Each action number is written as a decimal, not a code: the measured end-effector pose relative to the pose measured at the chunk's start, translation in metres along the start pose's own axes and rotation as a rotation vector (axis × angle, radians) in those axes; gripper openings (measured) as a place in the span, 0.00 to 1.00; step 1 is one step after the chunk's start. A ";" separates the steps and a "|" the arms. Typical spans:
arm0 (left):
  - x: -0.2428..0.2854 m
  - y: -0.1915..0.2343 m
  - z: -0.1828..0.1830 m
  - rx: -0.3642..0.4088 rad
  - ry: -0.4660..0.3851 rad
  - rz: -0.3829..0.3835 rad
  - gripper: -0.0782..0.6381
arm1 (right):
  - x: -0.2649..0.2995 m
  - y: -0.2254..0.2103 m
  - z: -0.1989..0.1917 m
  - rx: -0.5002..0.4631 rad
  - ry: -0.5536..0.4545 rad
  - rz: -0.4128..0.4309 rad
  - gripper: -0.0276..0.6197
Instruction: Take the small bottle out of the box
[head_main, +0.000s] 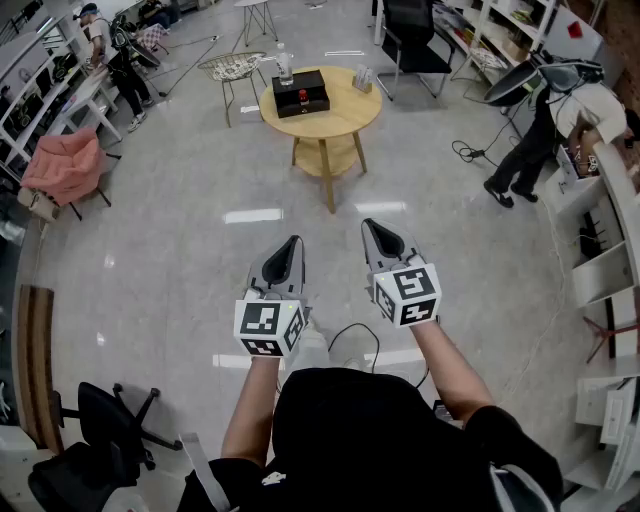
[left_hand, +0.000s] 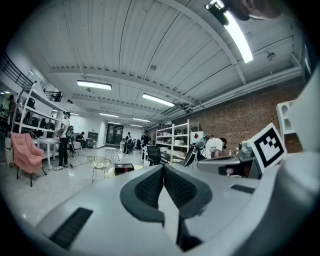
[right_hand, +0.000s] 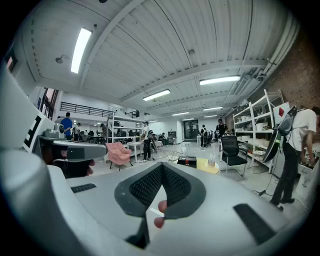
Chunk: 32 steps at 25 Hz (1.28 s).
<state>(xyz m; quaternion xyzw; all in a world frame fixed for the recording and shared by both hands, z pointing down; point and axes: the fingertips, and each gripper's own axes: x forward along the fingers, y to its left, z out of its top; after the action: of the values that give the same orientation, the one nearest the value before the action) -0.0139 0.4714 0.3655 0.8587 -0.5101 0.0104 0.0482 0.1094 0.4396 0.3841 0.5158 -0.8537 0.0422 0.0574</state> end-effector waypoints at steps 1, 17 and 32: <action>0.001 -0.001 0.000 0.001 0.000 0.001 0.13 | 0.000 0.000 0.001 0.008 -0.005 0.005 0.05; 0.006 -0.010 0.002 -0.014 -0.001 0.013 0.13 | -0.004 -0.014 0.007 0.036 -0.022 0.035 0.05; 0.081 0.049 0.001 -0.046 0.012 0.007 0.13 | 0.088 -0.036 0.016 0.037 -0.019 0.056 0.05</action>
<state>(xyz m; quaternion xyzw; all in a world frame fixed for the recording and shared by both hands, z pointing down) -0.0179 0.3772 0.3736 0.8555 -0.5128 0.0041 0.0708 0.1000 0.3434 0.3808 0.4931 -0.8674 0.0547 0.0386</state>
